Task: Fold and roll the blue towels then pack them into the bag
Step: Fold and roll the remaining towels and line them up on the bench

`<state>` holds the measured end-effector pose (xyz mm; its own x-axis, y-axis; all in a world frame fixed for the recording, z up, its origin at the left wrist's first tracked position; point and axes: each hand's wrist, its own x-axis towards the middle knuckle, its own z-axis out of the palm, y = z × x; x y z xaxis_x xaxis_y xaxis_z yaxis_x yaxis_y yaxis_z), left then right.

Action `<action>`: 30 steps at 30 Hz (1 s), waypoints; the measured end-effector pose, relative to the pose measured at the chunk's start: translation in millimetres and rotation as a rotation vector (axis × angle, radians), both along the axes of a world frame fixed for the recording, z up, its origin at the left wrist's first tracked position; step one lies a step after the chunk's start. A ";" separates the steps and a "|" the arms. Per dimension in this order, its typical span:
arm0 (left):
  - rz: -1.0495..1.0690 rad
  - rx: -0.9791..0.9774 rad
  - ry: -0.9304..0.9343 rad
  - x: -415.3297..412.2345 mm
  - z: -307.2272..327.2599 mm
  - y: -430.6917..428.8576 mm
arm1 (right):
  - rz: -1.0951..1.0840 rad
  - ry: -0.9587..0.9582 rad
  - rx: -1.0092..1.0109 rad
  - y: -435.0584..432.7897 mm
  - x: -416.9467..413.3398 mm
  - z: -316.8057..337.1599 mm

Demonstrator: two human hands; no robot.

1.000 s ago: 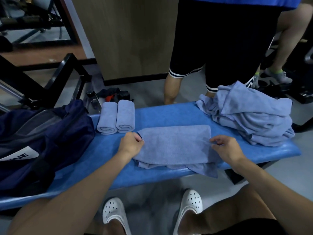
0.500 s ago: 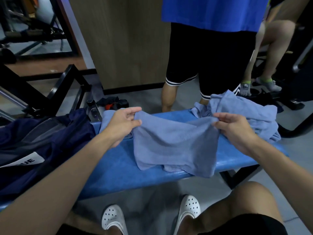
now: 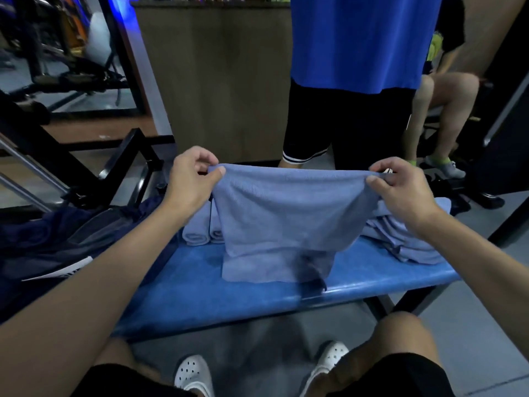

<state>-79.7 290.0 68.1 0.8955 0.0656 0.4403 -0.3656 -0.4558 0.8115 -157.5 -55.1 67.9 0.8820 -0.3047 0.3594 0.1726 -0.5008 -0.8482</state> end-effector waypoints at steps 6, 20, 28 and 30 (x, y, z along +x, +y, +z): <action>-0.029 -0.192 0.142 3.4 12.6 6.5 | -0.006 0.003 0.012 1.9 6.4 10.7; -0.106 0.115 0.496 -55.3 -145.9 17.7 | 0.078 0.420 0.077 8.2 -19.5 -149.9; -0.089 0.103 0.696 -49.2 -178.2 23.2 | 0.074 0.581 0.077 8.5 -26.1 -182.4; -0.041 0.079 0.725 -39.7 -180.4 18.8 | 0.037 0.581 0.091 8.7 -19.4 -184.7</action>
